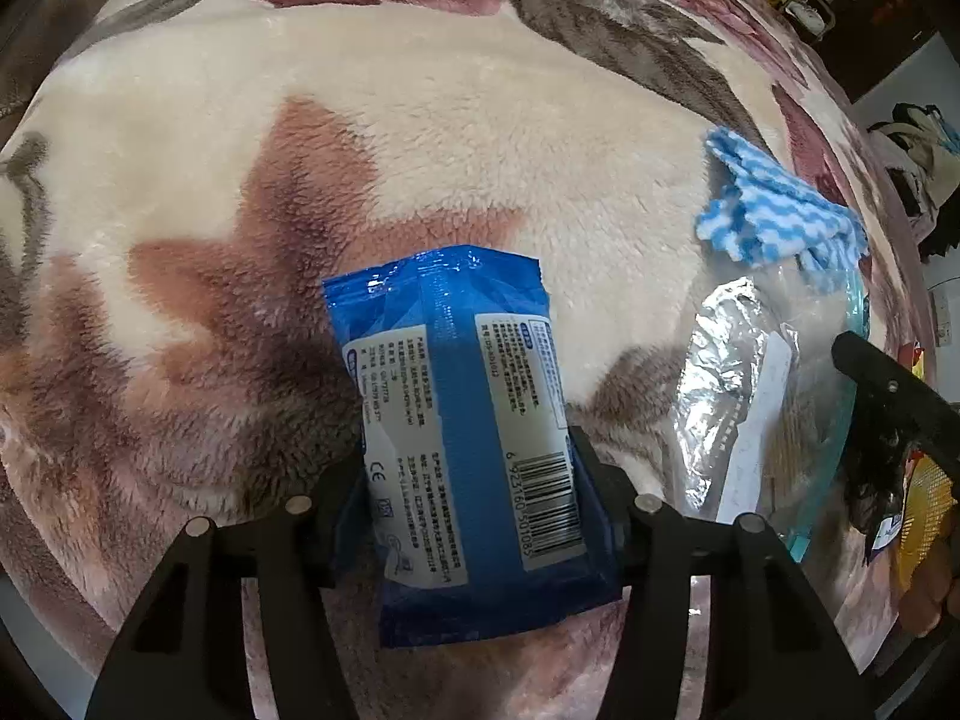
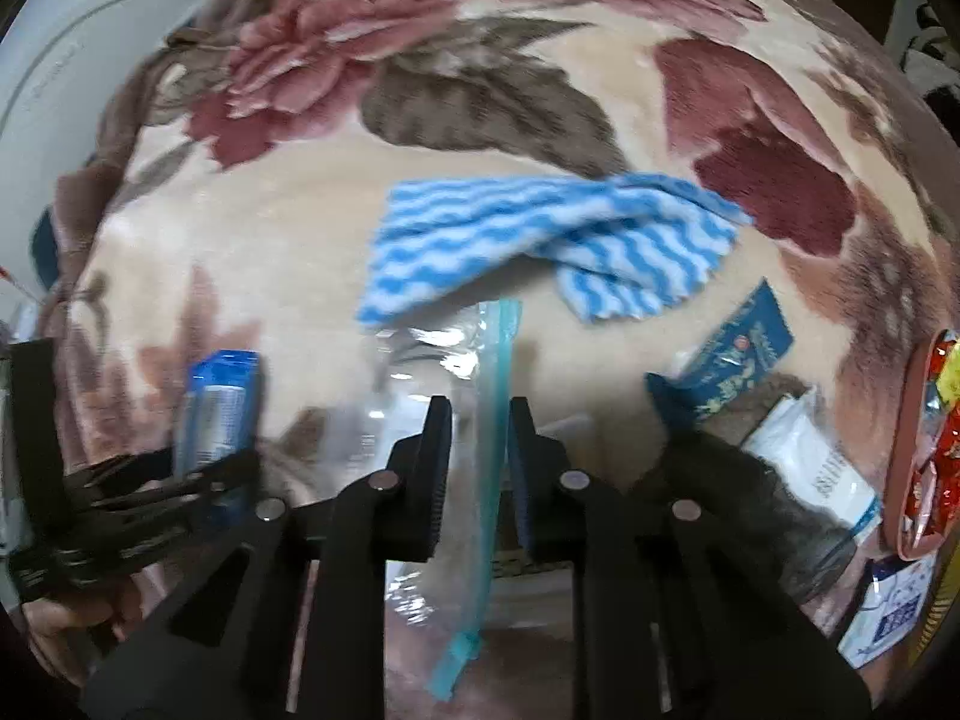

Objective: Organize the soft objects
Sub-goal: 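Grasp the clear zip bag with the right gripper while the left gripper holds the wet-wipe pack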

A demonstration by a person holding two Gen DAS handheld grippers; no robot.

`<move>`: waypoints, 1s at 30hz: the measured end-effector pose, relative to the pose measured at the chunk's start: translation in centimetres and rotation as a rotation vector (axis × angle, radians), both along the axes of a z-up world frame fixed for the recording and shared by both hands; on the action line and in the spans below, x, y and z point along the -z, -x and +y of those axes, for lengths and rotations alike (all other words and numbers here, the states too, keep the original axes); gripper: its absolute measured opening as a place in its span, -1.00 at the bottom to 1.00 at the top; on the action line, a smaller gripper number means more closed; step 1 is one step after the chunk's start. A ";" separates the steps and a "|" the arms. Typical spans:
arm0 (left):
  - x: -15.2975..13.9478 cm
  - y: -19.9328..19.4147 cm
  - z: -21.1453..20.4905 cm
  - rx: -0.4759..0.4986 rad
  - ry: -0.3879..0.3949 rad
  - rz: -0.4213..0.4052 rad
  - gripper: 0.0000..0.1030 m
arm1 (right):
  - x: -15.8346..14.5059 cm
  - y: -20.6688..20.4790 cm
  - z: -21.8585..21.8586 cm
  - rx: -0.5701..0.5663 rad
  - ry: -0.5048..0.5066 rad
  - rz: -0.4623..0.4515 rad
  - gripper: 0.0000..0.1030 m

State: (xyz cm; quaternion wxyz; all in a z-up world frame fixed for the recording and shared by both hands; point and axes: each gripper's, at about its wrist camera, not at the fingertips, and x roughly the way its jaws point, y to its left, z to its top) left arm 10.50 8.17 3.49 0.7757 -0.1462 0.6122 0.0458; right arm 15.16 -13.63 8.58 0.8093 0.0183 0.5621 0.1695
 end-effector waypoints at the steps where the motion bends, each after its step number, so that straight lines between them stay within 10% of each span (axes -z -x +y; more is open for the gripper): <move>1: 0.1 0.1 0.0 -0.001 0.000 -0.001 0.15 | -0.1 0.1 0.0 -0.003 -0.028 0.005 -0.66; 14: 0.5 0.0 0.2 -0.018 0.013 -0.017 0.15 | 2.1 1.0 0.4 -0.011 -0.027 0.111 -0.62; 30: -4.6 4.0 -2.2 0.016 -0.016 -0.091 0.09 | -3.7 4.5 -1.7 -0.021 -0.049 -0.033 -0.83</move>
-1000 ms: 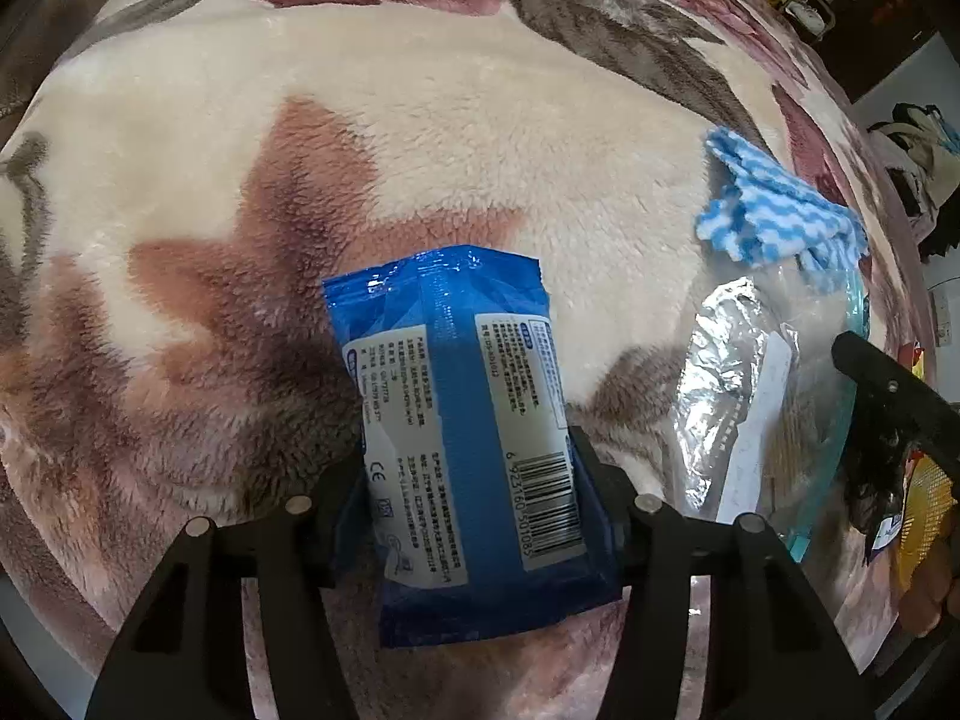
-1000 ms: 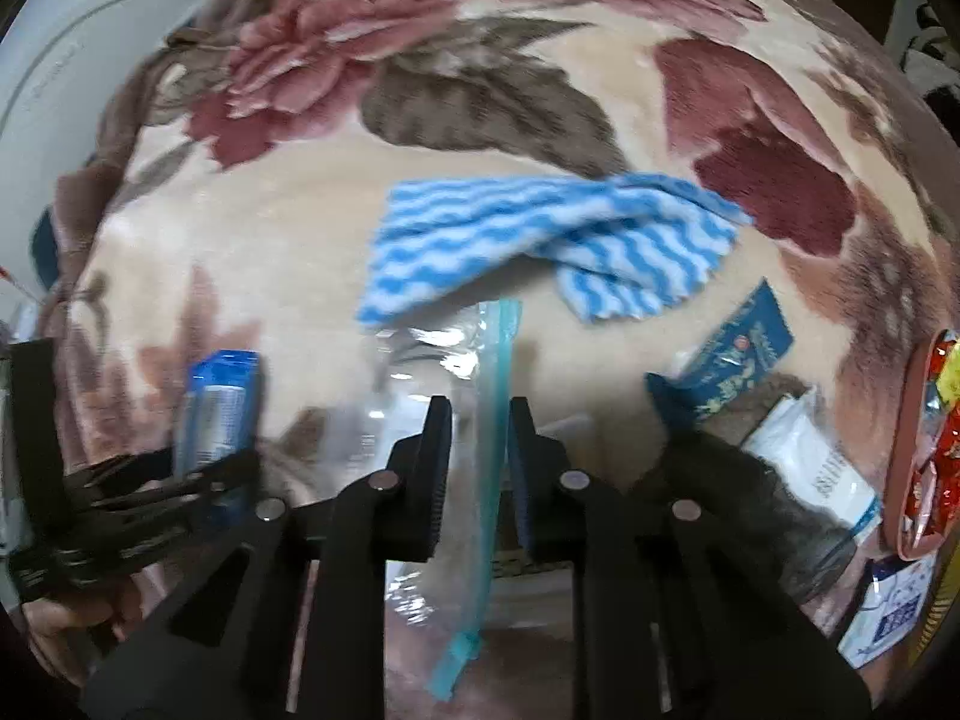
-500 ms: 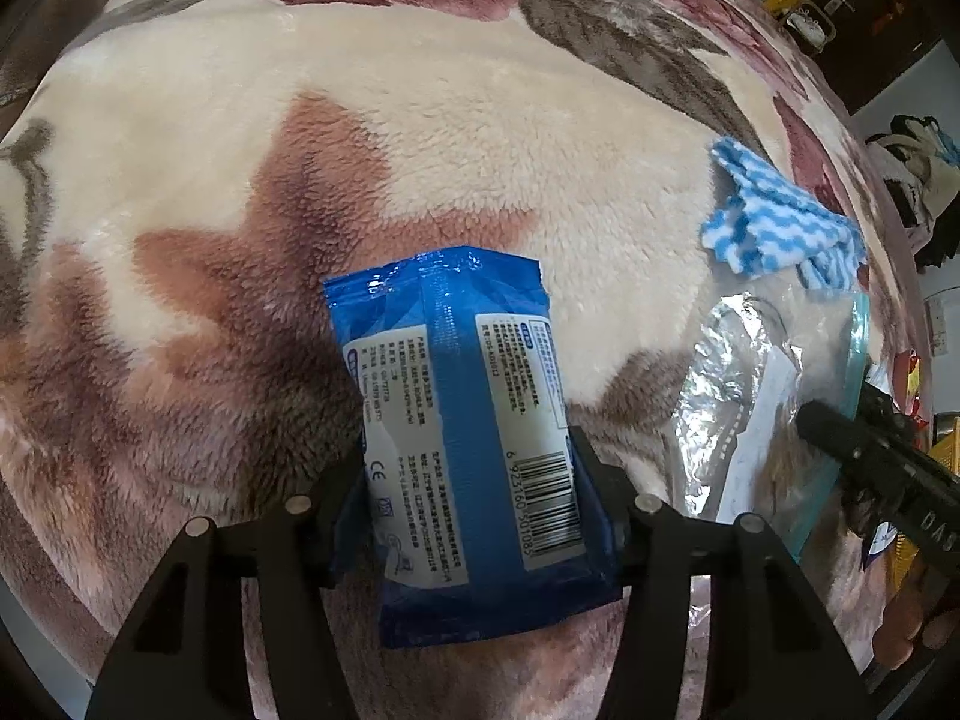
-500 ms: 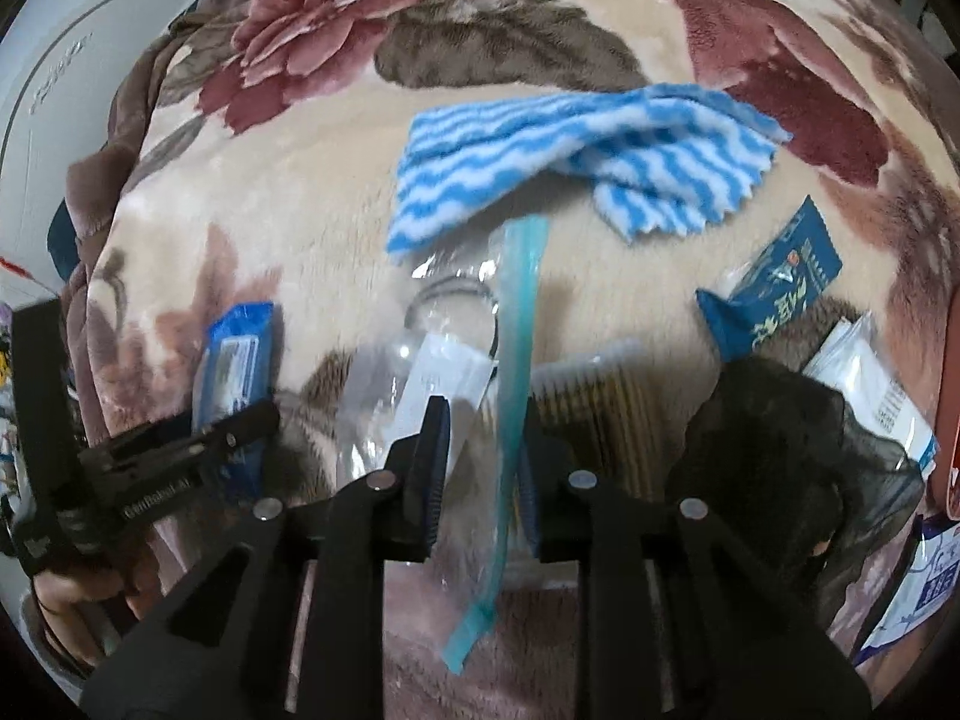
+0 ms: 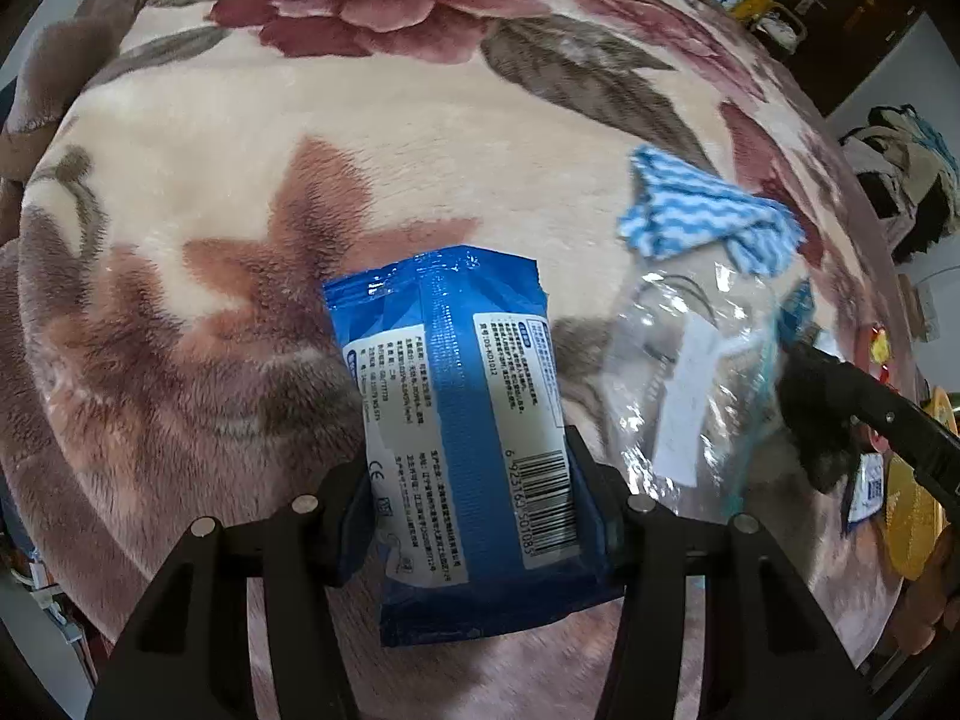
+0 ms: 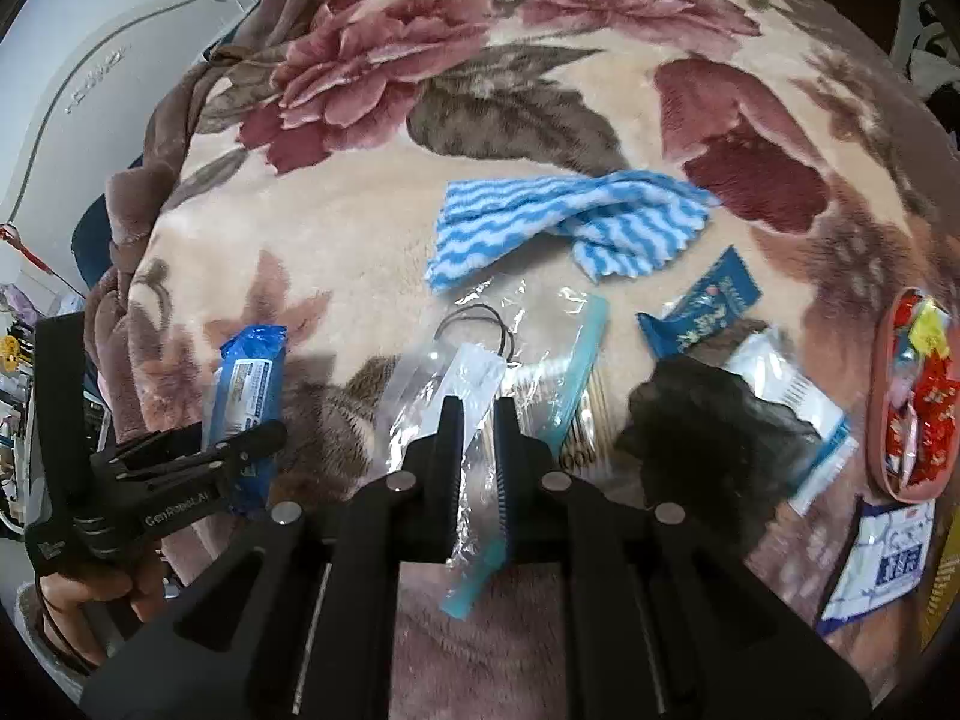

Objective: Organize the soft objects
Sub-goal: 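Grasp the clear zip bag with the right gripper while the left gripper holds the wet-wipe pack, then lift the wet-wipe pack and zip bag and carry both over the yellow basket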

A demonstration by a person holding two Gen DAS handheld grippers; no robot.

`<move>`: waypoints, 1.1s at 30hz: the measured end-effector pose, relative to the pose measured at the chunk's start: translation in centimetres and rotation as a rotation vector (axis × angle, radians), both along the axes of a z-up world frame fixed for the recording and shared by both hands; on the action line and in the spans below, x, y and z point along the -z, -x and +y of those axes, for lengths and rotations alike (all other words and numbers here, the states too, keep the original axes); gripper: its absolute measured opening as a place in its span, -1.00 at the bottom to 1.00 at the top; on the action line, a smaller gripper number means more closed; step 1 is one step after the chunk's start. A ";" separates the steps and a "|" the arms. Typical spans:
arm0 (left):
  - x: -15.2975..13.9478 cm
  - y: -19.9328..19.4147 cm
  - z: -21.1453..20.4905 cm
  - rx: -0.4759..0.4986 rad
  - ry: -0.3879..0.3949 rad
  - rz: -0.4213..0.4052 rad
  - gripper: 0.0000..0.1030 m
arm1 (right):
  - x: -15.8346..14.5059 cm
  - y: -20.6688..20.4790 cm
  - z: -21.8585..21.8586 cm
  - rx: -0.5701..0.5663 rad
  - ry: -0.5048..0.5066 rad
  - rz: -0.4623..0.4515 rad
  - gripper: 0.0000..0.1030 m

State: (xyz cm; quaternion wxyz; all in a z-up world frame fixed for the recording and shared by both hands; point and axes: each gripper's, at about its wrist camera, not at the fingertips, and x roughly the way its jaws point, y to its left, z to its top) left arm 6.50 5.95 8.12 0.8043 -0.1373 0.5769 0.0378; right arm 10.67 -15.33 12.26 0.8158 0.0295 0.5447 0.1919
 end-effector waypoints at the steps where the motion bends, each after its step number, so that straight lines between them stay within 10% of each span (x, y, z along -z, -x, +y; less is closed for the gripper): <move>1: -0.3 0.2 -0.3 0.005 0.000 -0.004 0.09 | -0.3 0.4 -0.3 0.003 -0.004 -0.006 -0.84; 9: -1.8 2.7 -1.2 0.016 -0.012 -0.027 0.09 | -0.4 2.5 -2.1 0.051 -0.016 0.041 -0.66; 10: -1.7 2.9 -1.2 0.014 -0.011 -0.026 0.09 | 0.4 2.8 -1.9 0.051 -0.003 0.066 -0.45; 12: -1.5 3.4 -0.8 0.010 -0.011 -0.021 0.09 | 1.6 3.7 -1.2 0.042 0.019 0.078 0.86; 14: -1.1 3.8 -0.3 0.001 -0.012 -0.015 0.09 | 2.1 4.5 -0.6 0.050 -0.001 0.059 1.00; 27: 0.1 3.9 5.0 -0.028 0.031 -0.026 0.09 | 8.1 2.3 7.6 0.232 0.190 0.142 0.94; 28: 0.2 3.9 5.1 -0.024 0.029 -0.025 0.09 | 8.5 2.1 7.7 0.245 0.215 0.145 0.83; 32: 0.7 3.9 4.9 -0.014 0.042 -0.019 0.09 | 8.6 2.1 6.6 0.223 0.224 0.167 -0.75; 33: 0.8 4.0 4.8 -0.012 0.046 -0.017 0.09 | 8.3 2.2 5.8 0.221 0.201 0.177 -0.77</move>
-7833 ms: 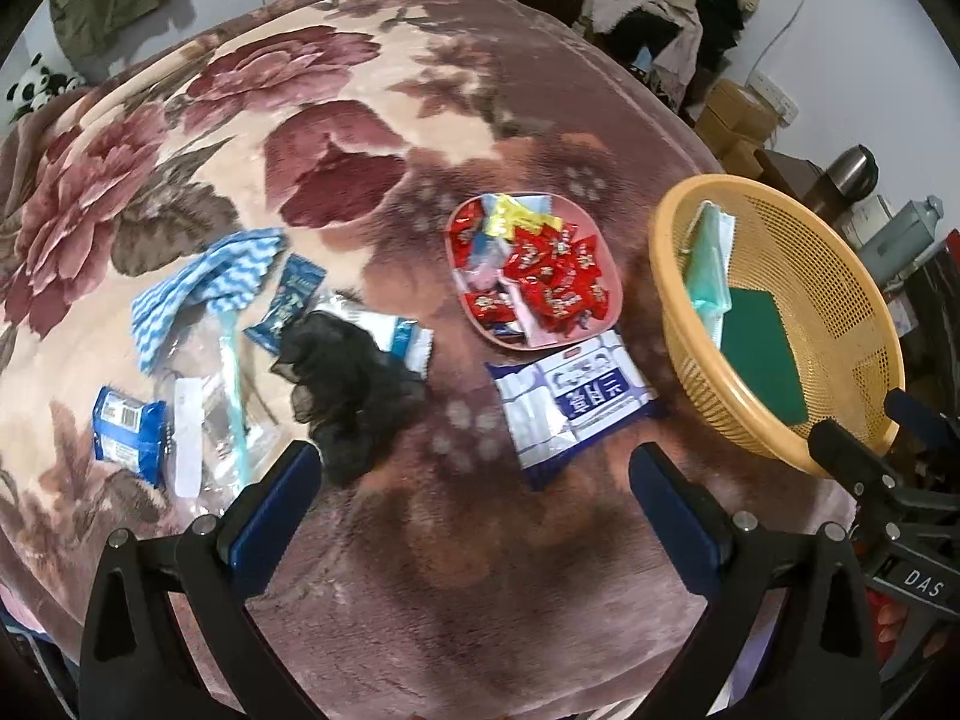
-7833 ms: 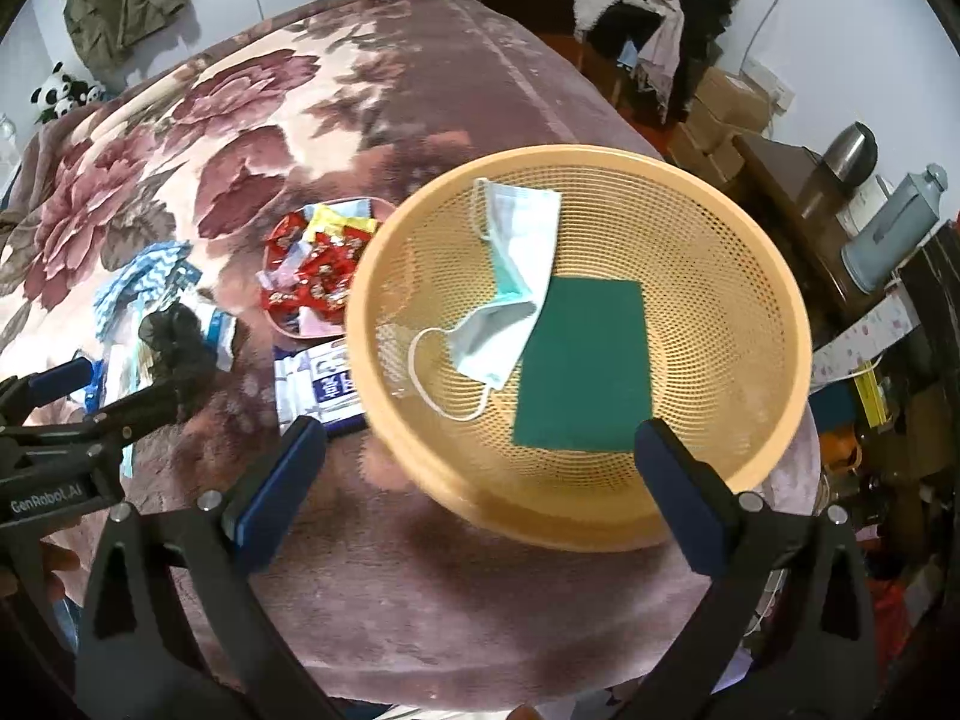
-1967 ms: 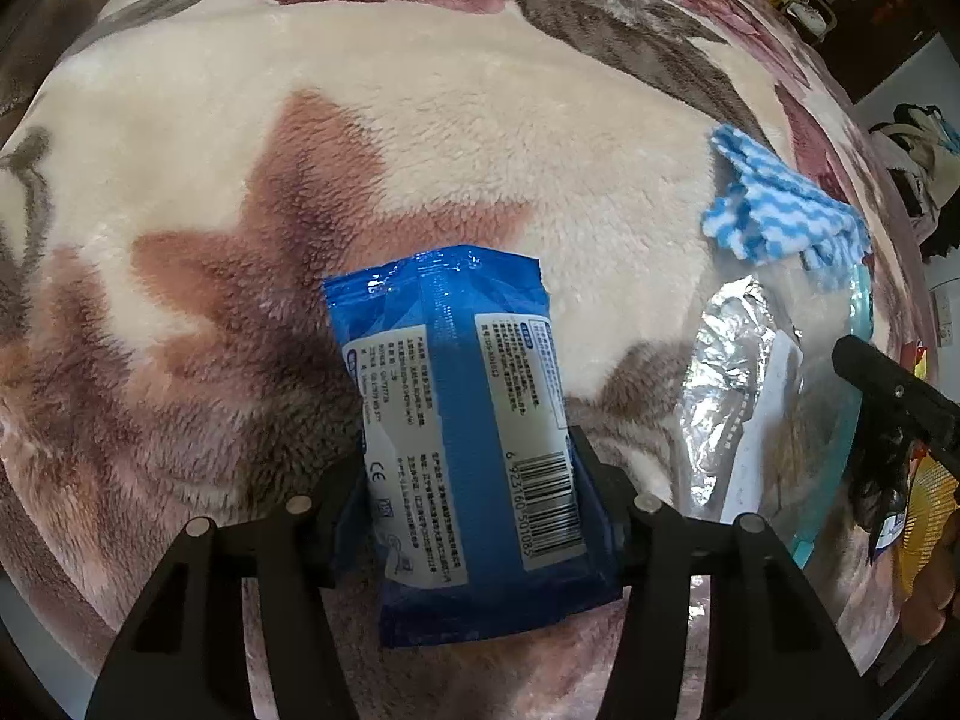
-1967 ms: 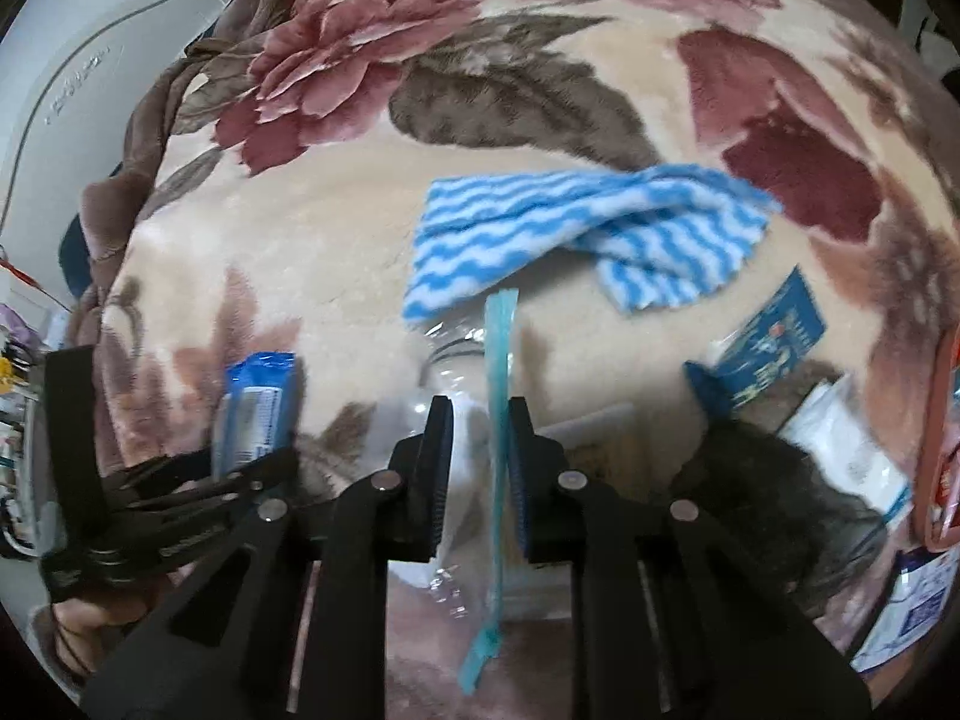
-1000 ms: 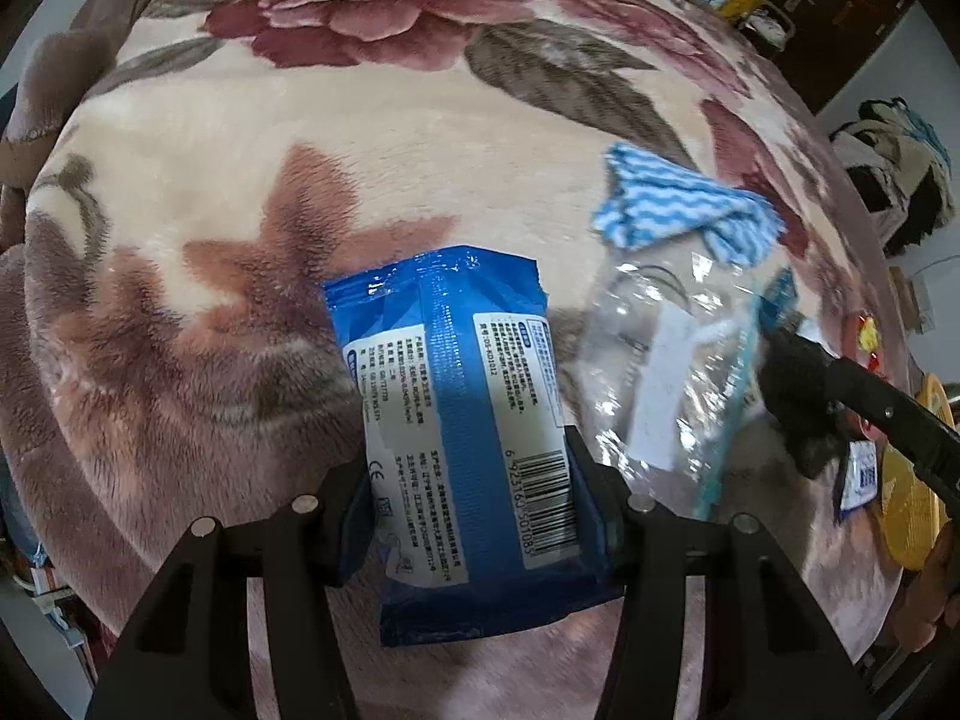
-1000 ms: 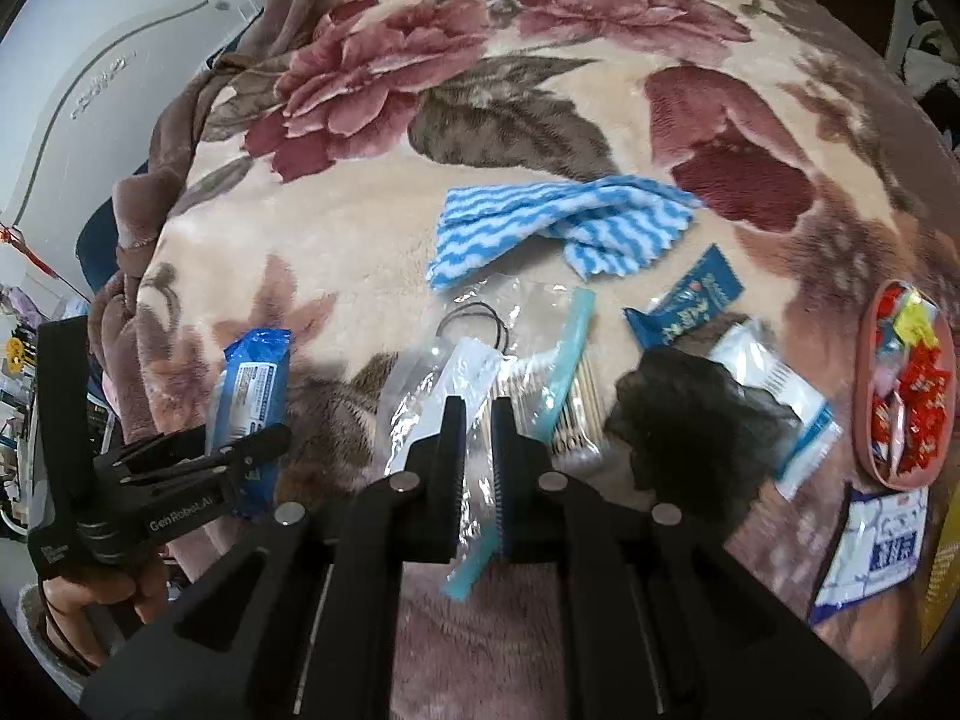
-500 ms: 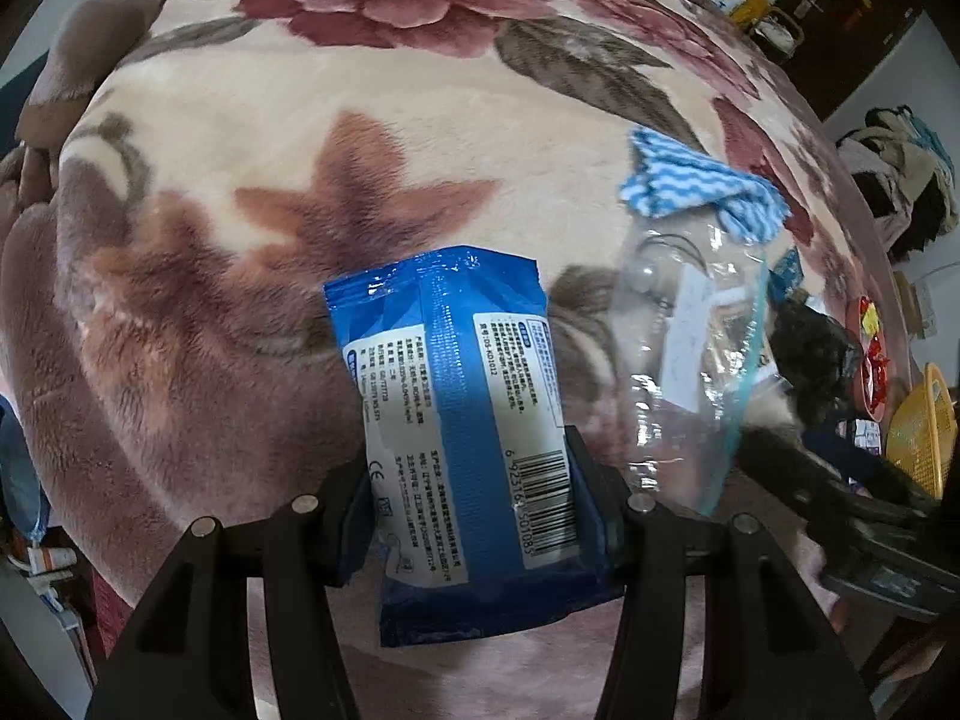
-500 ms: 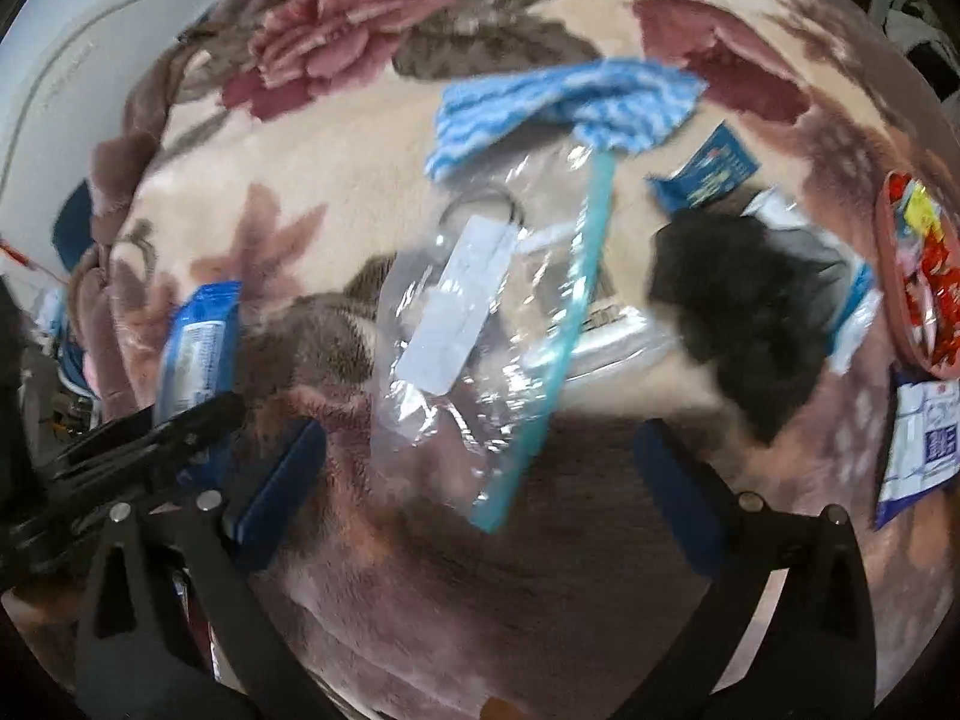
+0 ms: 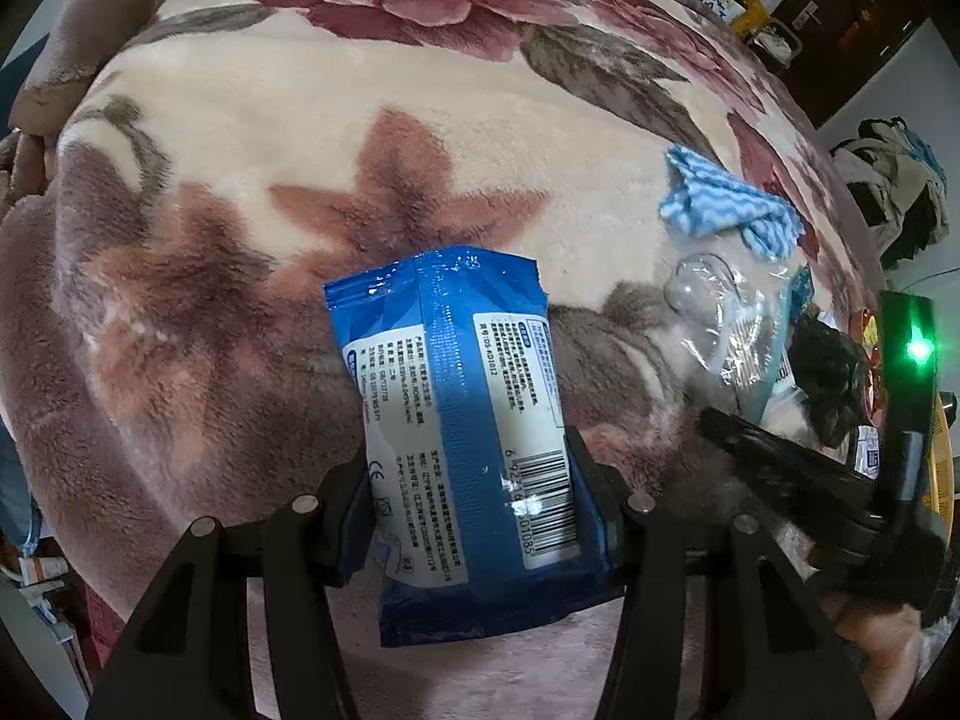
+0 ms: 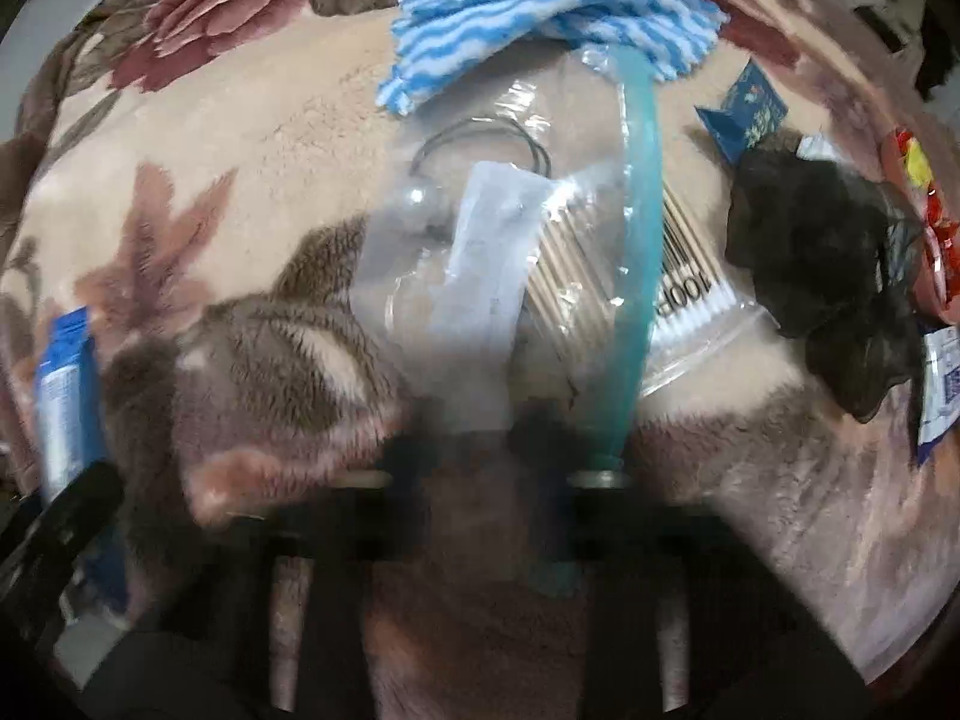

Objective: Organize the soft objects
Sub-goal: 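Lift the wet-wipe pack and zip bag and carry both over the yellow basket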

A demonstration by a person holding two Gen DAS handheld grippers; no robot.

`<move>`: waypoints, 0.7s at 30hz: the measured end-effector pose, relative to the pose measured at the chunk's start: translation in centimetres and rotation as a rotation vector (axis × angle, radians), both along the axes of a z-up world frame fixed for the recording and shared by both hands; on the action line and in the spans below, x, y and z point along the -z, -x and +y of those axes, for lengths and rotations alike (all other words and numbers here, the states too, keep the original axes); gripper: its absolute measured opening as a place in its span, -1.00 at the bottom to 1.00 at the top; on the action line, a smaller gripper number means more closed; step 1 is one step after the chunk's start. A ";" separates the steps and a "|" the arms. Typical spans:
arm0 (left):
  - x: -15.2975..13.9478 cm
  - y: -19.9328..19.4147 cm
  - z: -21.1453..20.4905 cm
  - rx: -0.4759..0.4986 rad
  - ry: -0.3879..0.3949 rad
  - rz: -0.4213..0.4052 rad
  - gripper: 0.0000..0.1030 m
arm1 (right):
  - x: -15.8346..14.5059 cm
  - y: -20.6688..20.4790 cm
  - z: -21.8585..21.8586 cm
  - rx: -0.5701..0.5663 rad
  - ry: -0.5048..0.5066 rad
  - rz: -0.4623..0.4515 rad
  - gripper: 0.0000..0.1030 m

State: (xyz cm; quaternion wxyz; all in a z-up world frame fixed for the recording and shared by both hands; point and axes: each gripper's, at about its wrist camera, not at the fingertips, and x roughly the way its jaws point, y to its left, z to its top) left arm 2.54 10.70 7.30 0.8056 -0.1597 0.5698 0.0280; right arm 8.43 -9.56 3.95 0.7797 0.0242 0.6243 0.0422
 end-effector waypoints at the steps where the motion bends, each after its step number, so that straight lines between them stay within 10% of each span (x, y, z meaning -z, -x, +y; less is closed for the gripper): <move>1: 0.1 0.0 -0.3 0.004 0.004 0.001 0.09 | -0.4 0.3 -0.8 0.010 -0.031 -0.003 -0.78; 21: -3.8 0.9 -8.5 0.119 -0.036 -0.052 0.09 | -8.0 4.7 -8.5 -0.016 -0.192 -0.154 -0.78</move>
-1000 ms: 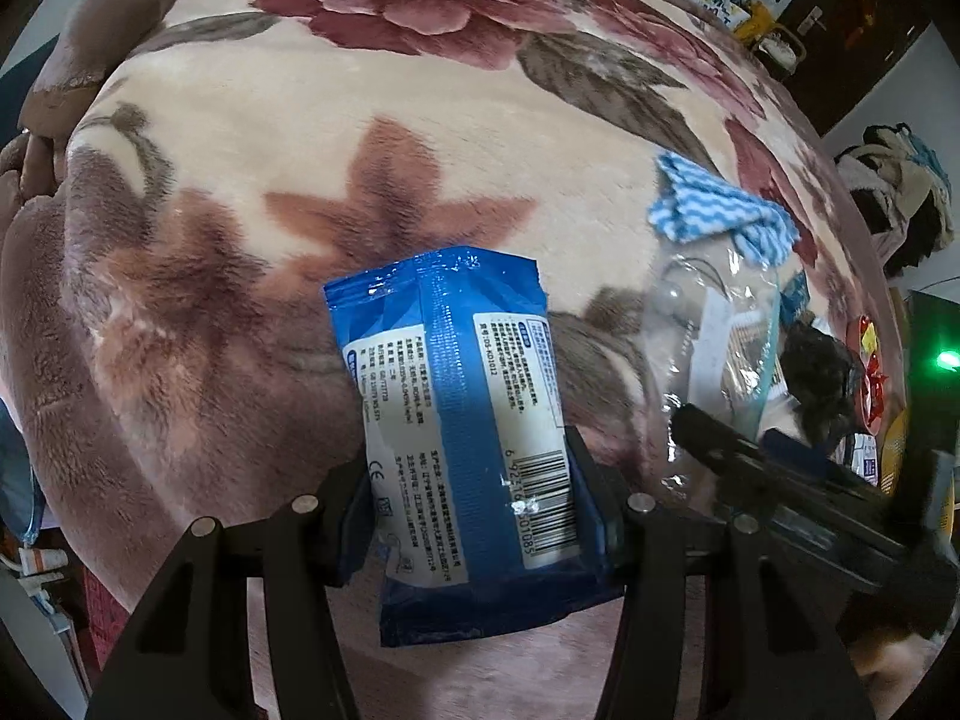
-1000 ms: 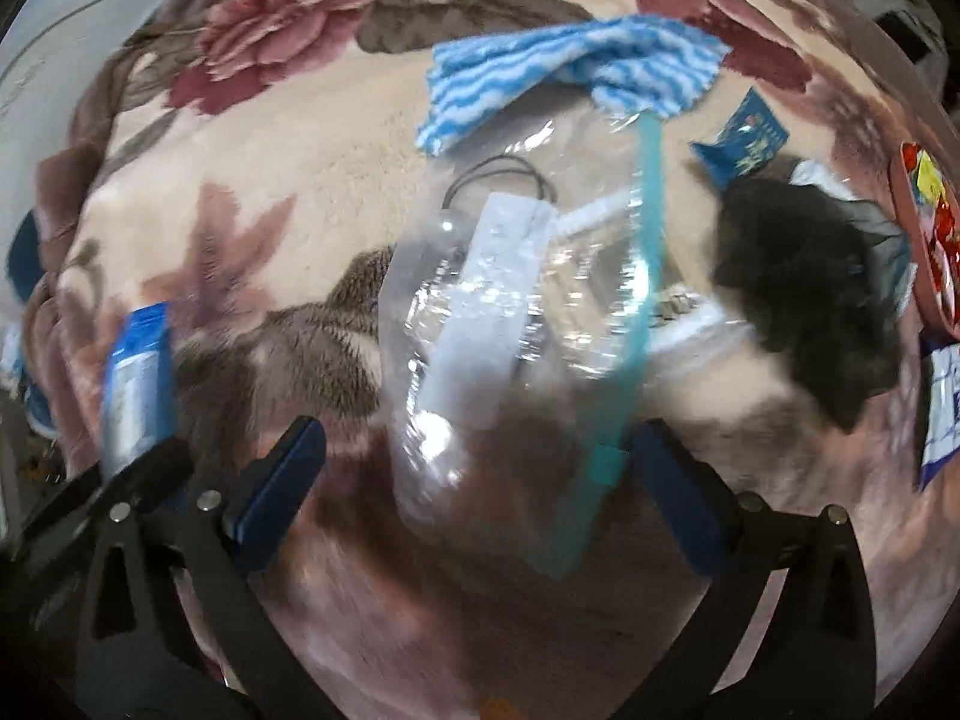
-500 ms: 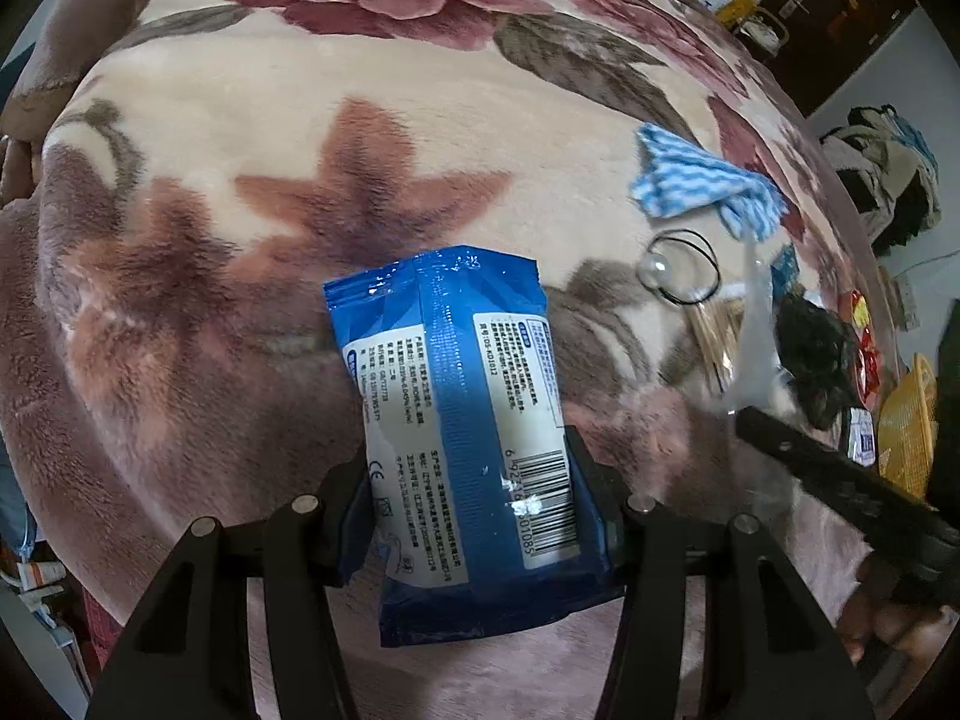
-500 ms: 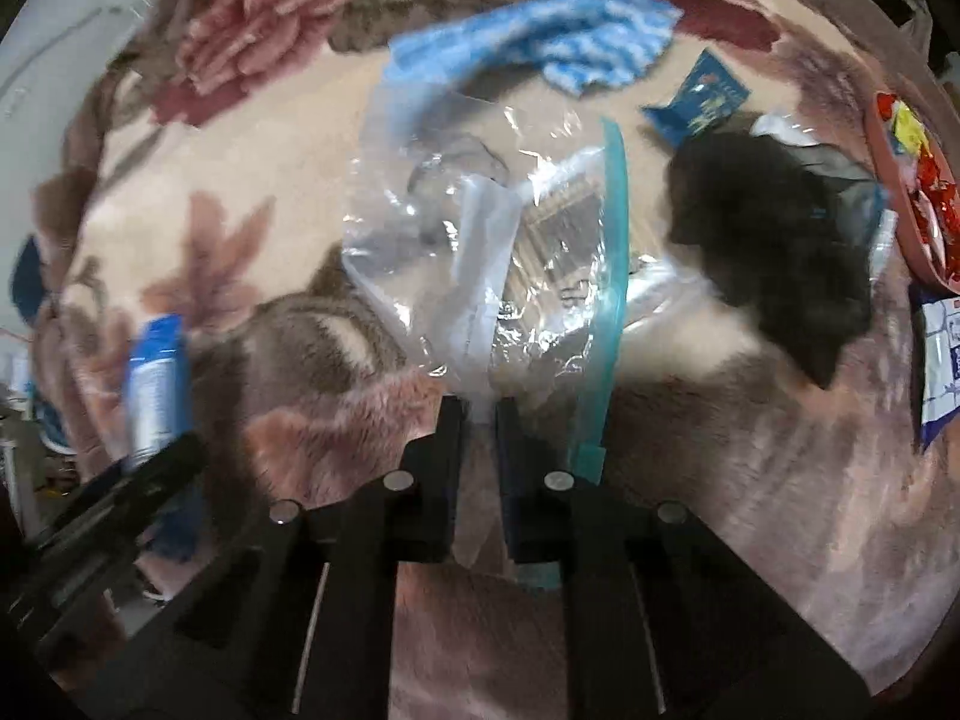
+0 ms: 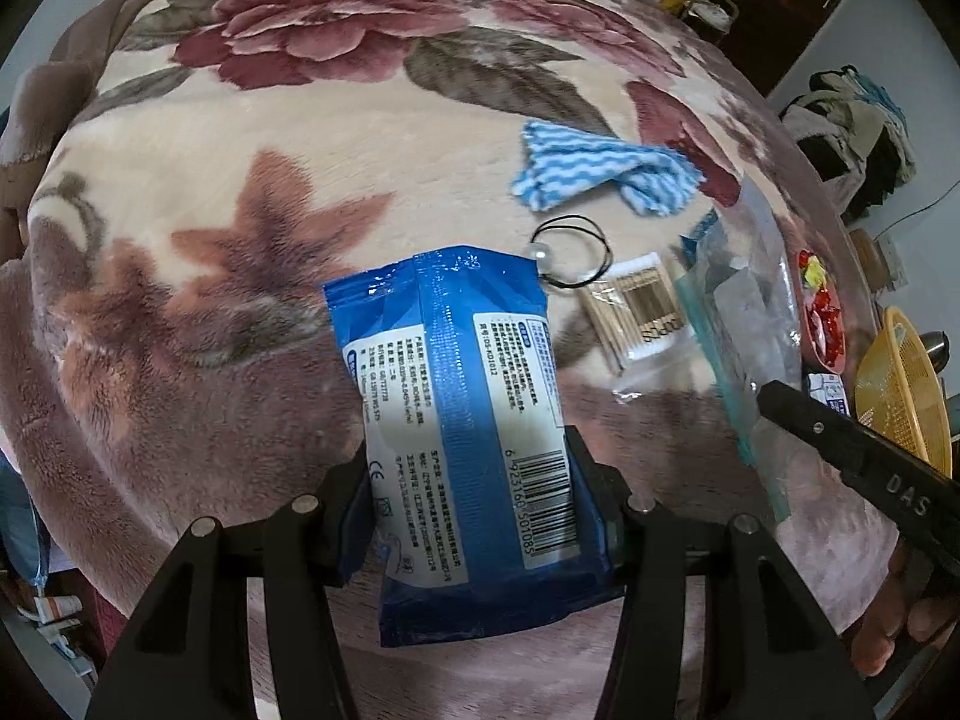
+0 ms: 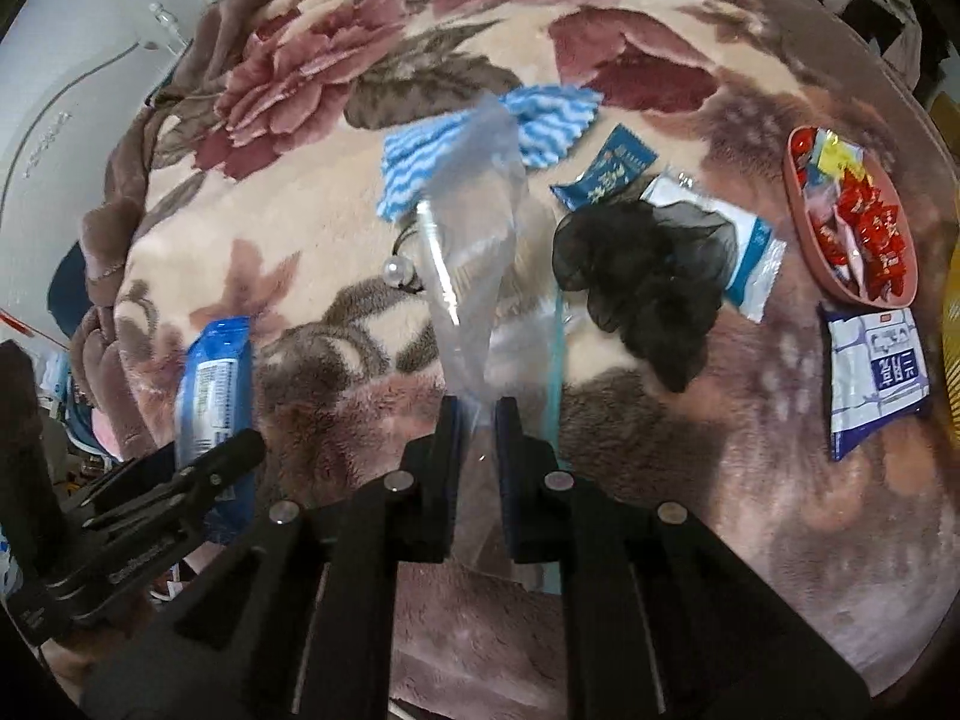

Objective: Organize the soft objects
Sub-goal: 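Lift the wet-wipe pack and zip bag and carry both over the yellow basket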

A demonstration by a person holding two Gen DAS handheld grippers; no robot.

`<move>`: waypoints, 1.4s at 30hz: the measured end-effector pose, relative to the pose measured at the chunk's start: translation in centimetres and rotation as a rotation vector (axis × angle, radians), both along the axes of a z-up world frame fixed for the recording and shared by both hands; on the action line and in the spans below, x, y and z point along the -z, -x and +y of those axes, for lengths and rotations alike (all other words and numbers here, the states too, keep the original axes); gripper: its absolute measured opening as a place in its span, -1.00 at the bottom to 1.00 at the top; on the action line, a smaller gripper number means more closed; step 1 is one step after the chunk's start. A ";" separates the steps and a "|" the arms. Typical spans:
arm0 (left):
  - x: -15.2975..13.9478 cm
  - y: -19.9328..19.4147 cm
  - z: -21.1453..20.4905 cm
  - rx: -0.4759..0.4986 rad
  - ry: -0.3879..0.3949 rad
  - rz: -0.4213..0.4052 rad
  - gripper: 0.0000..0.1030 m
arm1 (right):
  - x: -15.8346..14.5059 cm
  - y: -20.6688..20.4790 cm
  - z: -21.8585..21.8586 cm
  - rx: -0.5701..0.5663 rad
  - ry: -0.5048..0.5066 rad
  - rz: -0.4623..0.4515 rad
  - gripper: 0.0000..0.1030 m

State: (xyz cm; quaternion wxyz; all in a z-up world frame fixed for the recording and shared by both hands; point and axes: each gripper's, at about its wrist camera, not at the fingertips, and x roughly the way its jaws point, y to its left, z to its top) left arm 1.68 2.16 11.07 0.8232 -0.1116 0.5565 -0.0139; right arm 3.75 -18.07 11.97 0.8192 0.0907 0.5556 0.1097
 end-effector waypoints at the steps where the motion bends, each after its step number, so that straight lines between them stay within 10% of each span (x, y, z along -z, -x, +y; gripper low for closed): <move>1: -0.2 0.1 -0.3 0.005 -0.004 -0.003 0.09 | -0.3 0.1 -0.2 -0.002 -0.004 -0.010 -0.78; 42: -8.4 -0.2 -14.6 0.231 -0.022 -0.098 0.09 | -10.4 5.6 -12.0 0.143 -0.057 -0.233 -0.78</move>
